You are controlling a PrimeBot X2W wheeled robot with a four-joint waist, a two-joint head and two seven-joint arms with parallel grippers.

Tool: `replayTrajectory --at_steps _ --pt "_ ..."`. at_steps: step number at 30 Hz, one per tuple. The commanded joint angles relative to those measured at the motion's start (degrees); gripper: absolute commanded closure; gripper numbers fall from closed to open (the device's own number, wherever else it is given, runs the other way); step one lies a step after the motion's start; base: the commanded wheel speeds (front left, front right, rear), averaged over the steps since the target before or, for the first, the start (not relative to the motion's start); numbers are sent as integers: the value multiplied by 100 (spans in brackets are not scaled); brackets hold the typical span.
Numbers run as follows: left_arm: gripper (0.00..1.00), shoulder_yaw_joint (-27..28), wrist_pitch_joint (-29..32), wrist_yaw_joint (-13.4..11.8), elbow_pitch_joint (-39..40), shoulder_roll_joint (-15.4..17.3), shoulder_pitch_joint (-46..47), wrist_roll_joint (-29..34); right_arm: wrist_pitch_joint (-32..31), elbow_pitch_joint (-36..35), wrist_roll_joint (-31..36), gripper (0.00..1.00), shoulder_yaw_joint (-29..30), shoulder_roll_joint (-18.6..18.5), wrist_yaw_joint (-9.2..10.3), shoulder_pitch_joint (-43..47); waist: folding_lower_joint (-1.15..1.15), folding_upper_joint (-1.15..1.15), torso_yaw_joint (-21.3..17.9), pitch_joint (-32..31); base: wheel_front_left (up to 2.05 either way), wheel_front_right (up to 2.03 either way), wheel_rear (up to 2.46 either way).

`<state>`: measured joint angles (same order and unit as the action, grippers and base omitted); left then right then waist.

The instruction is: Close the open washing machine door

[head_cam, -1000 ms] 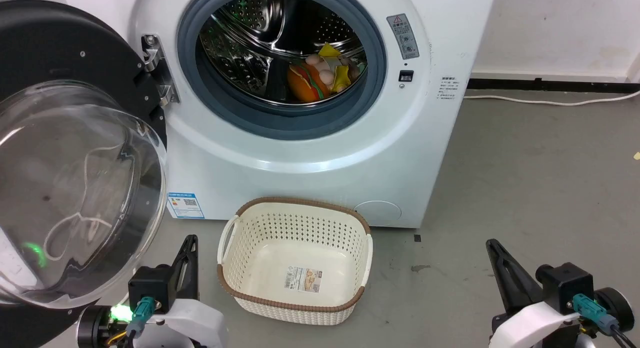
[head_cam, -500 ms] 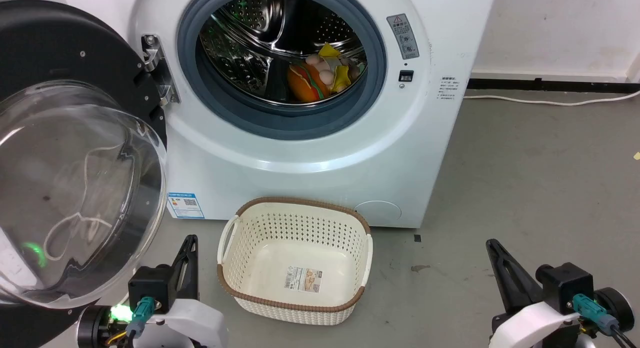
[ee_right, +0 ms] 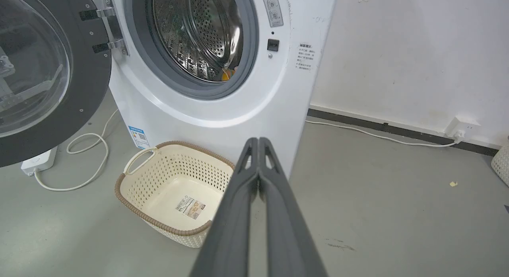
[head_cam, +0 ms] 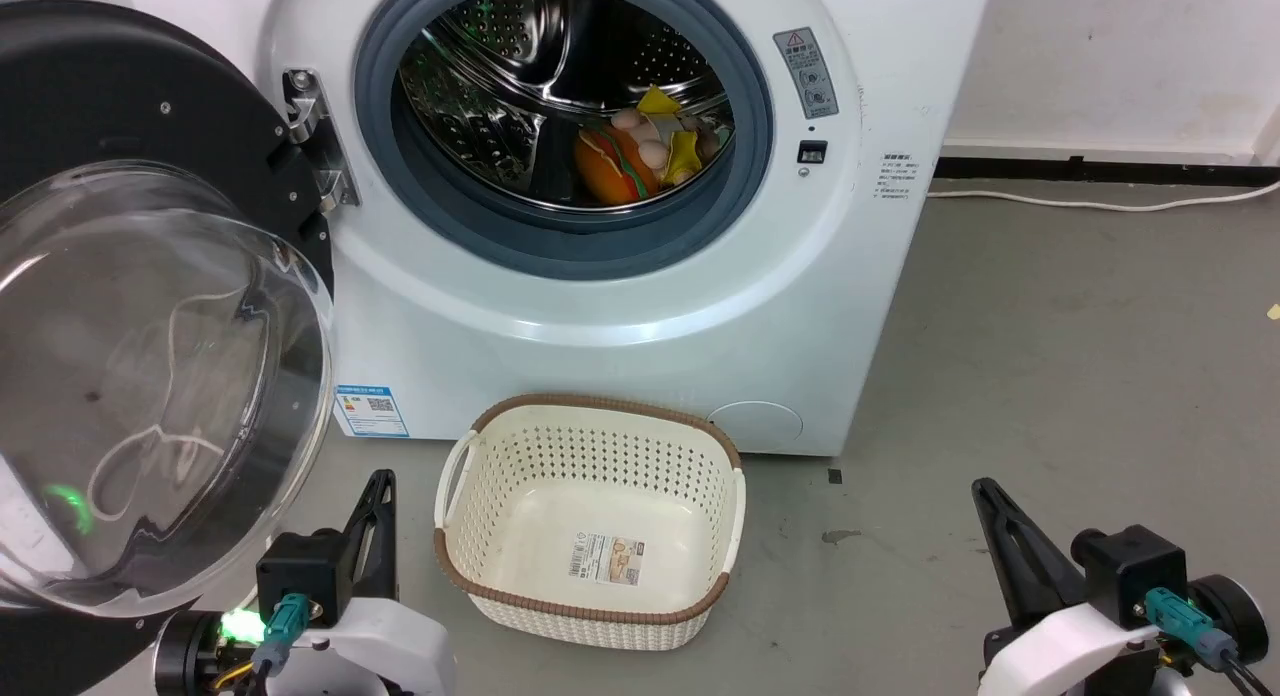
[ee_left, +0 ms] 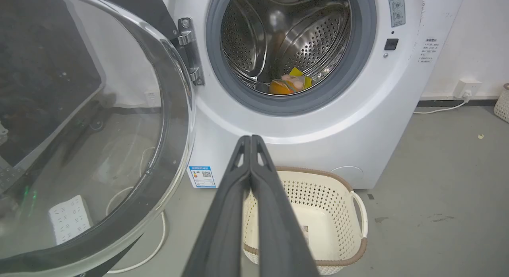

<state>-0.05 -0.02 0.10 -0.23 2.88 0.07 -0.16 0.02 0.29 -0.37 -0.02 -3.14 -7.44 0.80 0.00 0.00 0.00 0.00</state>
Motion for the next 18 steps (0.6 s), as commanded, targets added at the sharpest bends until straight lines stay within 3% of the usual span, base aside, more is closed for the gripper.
replayTrajectory --at_steps 1,18 --pt "100 5 2 -10 23 -1 -7 16 -2 -29 37 100 2 26 -5 -80 0 0 0 0 0 0 0" --pt "100 5 2 -10 23 -1 -7 16 -2 -29 37 100 2 26 -5 -80 0 0 0 0 0 0 0"
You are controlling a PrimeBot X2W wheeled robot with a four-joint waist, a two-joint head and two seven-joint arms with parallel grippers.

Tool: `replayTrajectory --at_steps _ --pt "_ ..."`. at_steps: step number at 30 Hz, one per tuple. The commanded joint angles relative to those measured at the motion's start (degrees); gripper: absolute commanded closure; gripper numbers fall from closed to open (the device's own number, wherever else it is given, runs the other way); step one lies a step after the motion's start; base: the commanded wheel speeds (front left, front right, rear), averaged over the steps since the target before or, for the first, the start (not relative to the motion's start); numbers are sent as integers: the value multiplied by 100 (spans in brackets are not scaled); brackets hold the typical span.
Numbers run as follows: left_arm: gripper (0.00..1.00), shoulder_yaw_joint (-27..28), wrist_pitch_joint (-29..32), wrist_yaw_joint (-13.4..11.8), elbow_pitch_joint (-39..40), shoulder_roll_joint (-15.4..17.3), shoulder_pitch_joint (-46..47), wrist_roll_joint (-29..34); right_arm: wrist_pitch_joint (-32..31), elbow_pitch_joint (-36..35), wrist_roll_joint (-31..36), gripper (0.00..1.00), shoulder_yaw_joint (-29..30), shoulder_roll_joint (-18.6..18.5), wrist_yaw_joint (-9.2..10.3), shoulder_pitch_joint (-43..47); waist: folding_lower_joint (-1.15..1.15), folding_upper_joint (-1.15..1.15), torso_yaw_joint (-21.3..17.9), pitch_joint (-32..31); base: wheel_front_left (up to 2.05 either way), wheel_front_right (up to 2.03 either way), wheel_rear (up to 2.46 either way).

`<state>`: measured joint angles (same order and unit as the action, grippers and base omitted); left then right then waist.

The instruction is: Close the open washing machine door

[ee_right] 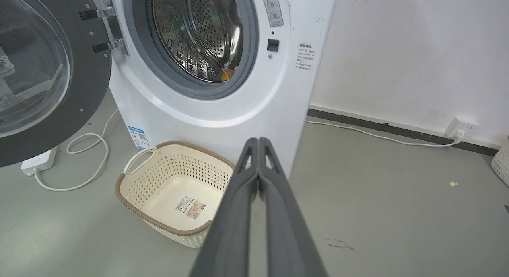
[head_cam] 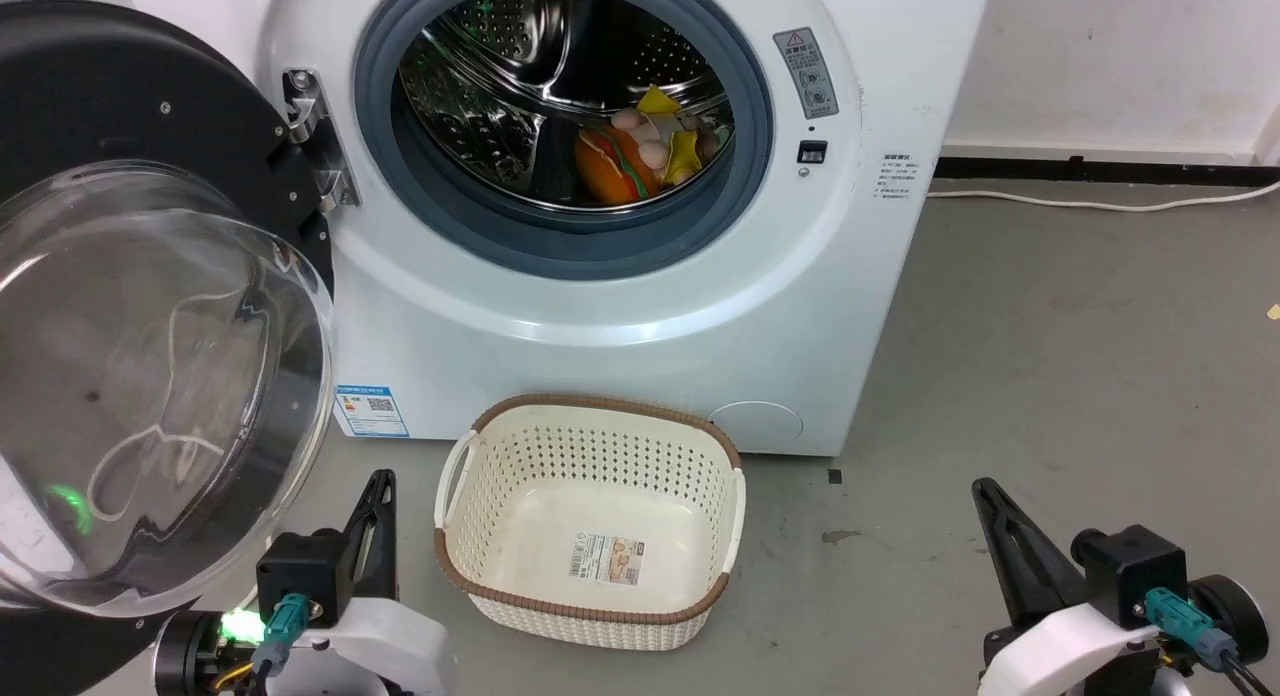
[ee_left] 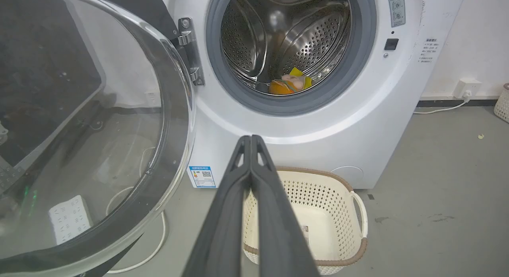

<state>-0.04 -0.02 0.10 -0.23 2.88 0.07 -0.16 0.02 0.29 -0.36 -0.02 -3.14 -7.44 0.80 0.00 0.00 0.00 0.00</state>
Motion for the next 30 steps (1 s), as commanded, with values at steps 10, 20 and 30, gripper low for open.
replayTrajectory --at_steps 10,20,30 --pt "0 -4 -3 1 -8 0 0 -1 3 6 -6 0 3 -1 0 4 0 0 0 0 0 0 0" --pt "0 -50 -118 -2 -30 0 20 -17 118 2 -68 0 94 1 0 26 0 0 15 5 0 0 0" --pt "0 -80 -238 3 -71 0 28 -41 238 14 -127 0 113 3 -1 66 0 0 159 -9 0 0 0"
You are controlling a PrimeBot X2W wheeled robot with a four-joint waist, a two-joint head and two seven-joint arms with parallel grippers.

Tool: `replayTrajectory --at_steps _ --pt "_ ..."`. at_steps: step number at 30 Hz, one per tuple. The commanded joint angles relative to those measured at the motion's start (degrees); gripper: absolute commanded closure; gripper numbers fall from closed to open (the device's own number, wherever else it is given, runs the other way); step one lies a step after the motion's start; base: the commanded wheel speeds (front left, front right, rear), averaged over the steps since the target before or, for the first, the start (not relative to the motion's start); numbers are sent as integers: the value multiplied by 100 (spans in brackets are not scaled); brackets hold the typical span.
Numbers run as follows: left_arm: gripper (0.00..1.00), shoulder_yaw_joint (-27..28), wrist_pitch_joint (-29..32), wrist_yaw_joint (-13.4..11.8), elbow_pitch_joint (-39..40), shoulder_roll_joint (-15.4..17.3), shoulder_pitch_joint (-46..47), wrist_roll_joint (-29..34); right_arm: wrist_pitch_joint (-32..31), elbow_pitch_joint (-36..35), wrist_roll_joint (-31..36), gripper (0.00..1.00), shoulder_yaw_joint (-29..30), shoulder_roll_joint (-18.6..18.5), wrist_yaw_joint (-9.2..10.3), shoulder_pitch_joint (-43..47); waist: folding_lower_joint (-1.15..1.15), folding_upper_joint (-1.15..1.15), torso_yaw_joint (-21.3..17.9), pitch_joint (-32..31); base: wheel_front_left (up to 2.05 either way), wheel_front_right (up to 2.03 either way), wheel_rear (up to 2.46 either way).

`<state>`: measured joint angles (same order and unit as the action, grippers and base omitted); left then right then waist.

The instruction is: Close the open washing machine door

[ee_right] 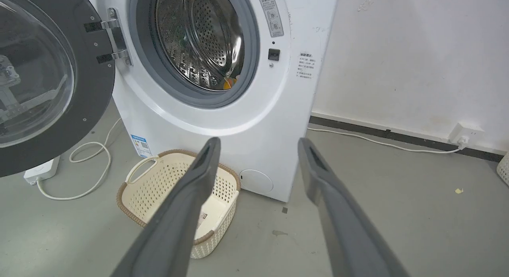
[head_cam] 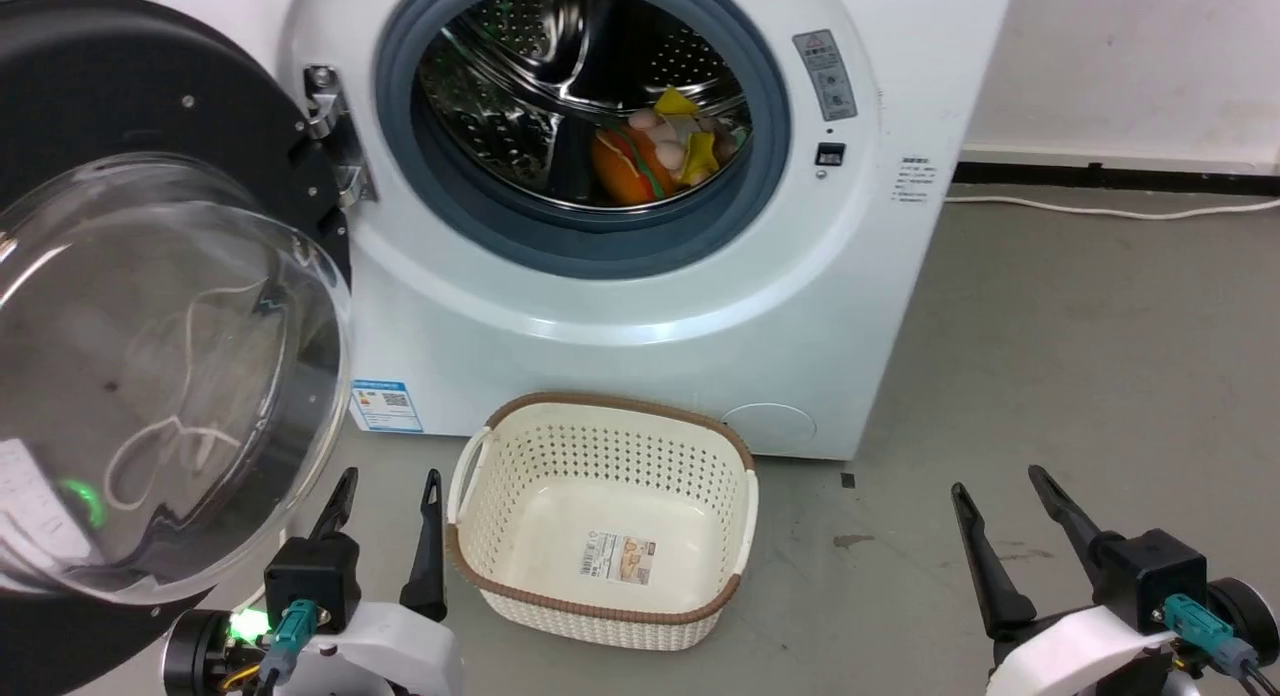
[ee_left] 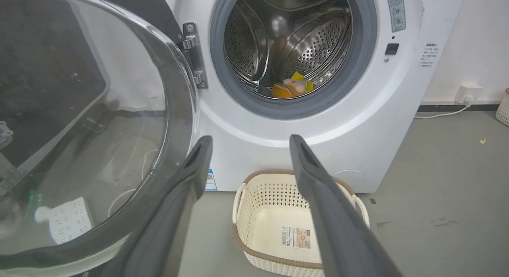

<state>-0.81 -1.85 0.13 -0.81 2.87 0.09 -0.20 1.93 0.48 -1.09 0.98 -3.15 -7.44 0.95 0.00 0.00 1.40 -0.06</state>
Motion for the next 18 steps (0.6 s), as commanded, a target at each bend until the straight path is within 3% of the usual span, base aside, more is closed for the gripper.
replayTrajectory --at_steps 1,18 --pt "0 -6 -67 2 -15 1 26 -38 59 -8 -57 0 4 5 -1 56 0 0 43 -5 0 0 0" --pt "0 -54 -270 41 -53 12 -19 -49 262 -9 -127 0 -82 8 -1 153 0 0 684 -47 0 0 0"
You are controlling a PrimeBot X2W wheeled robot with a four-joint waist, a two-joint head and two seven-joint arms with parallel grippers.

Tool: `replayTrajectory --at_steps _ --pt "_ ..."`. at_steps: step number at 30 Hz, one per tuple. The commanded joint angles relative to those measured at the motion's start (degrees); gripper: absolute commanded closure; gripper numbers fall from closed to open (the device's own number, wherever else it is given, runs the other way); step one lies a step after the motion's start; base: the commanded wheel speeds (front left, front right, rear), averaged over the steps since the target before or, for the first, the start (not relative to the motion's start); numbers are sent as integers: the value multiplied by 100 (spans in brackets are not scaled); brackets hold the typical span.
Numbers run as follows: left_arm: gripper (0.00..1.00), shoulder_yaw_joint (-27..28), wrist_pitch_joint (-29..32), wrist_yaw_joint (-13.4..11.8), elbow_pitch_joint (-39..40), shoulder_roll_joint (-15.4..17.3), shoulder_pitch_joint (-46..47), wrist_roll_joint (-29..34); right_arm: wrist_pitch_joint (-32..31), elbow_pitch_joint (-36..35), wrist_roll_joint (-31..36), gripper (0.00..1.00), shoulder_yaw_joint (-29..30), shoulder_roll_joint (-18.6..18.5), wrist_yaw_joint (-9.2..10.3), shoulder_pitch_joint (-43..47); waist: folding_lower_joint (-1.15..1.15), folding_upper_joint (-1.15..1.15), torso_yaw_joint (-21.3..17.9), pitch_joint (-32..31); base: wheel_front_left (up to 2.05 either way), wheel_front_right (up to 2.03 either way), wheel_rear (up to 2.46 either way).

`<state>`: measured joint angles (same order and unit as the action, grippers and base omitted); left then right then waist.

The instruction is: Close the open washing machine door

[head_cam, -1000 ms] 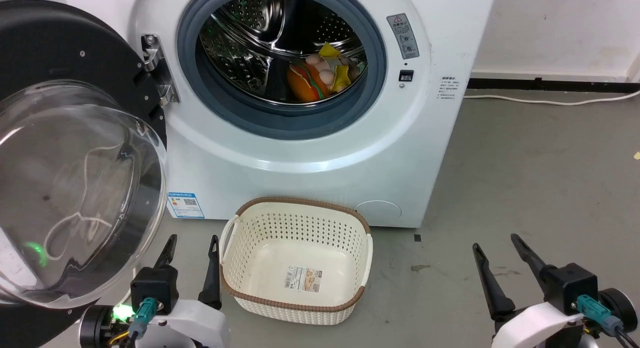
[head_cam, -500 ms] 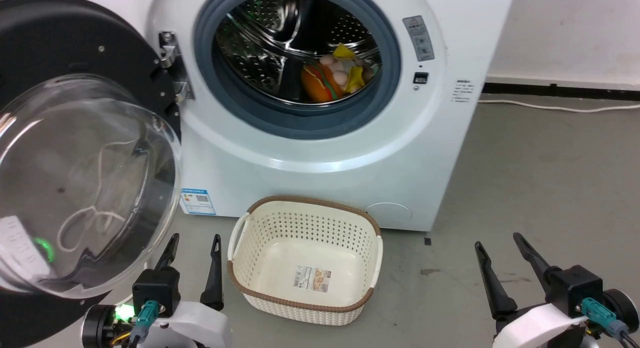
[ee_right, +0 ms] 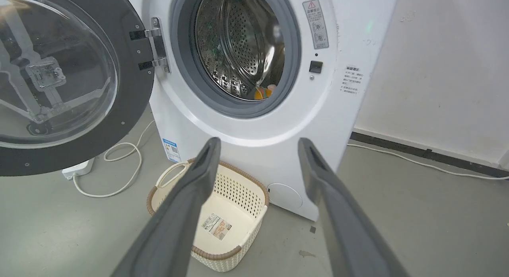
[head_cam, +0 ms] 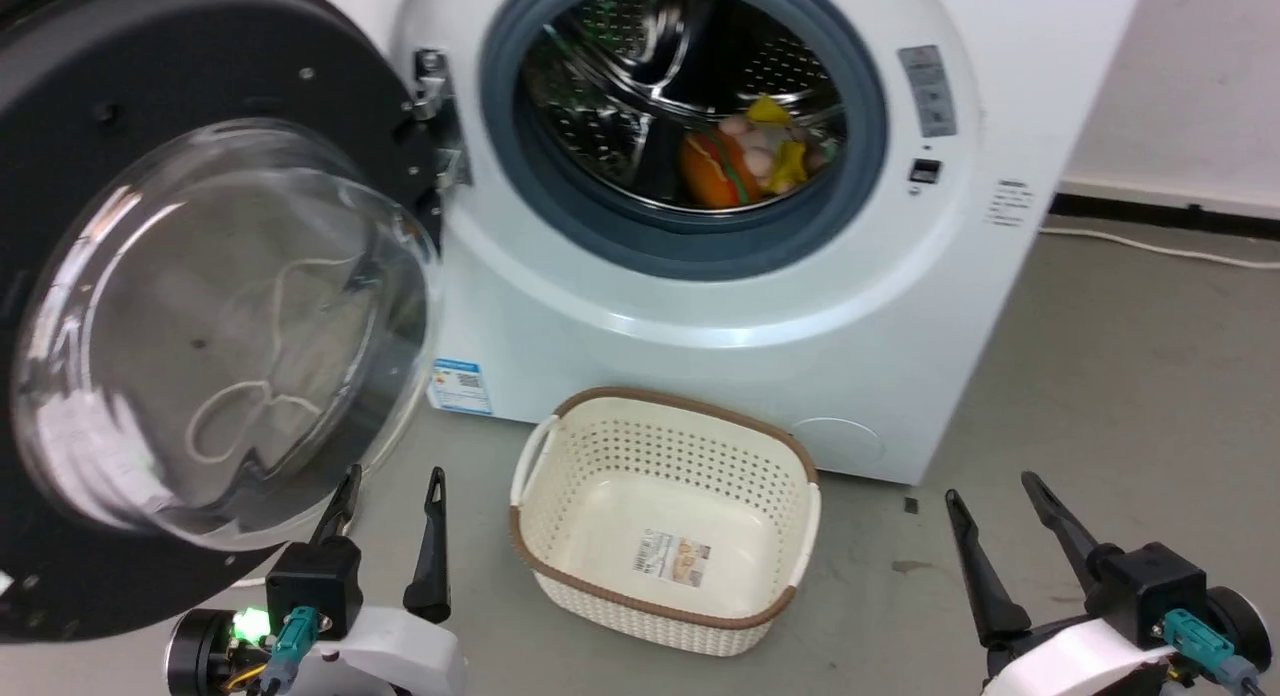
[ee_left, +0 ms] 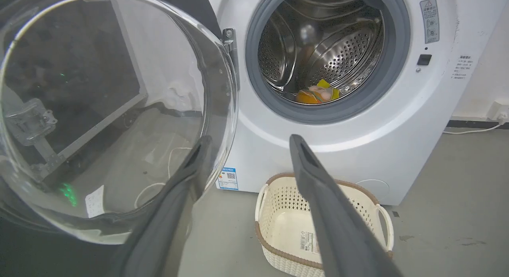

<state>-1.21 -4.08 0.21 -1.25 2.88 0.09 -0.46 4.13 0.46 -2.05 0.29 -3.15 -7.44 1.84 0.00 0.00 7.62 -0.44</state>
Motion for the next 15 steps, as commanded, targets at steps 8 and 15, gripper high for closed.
replayTrajectory --at_steps 8,15 --pt "0 20 -143 3 40 15 -84 -46 138 67 -43 0 -165 10 -2 22 0 0 315 8 0 0 0" --pt "0 42 -226 -42 116 11 -130 -69 222 155 -59 0 -281 11 -2 -60 0 0 502 41 0 0 0"
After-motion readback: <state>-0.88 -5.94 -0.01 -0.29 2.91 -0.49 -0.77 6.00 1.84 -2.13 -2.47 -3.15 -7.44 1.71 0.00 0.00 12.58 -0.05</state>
